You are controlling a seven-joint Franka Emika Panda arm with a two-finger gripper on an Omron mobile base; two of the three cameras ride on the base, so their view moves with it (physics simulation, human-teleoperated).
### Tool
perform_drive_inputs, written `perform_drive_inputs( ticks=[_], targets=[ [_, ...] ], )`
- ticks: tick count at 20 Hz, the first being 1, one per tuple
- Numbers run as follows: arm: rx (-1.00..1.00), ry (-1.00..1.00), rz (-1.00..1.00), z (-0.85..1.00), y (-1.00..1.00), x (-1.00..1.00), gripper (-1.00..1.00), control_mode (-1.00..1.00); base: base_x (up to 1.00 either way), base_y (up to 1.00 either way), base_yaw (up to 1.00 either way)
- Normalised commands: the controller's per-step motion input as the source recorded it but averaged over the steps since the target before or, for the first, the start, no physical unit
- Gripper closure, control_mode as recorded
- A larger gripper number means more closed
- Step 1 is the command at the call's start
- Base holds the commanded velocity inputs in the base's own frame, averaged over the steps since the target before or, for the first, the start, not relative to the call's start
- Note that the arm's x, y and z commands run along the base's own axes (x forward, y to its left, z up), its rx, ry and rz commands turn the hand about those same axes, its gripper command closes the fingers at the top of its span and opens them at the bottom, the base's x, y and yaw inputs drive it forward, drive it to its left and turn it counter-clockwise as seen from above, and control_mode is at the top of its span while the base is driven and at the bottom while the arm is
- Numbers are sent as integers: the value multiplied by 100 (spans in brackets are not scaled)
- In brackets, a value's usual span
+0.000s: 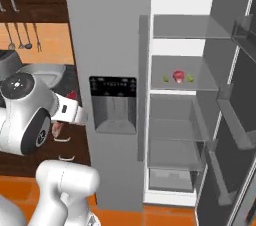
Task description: Place one lemon wedge and one steak in each tupperware on the nearby counter, to pack two identical lunches.
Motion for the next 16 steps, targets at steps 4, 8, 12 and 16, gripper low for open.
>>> perform_drive_inputs(
  ticks=[4,8,12,16],
  targets=[
    [0,0,0,0,0,0,100,100,-2,100,2],
    [0,0,0,0,0,0,100,100,0,100,17],
    [0,0,0,0,0,0,100,100,7,100,23],
    [0,0,0,0,0,0,100,100,39,100,12]
  ],
)
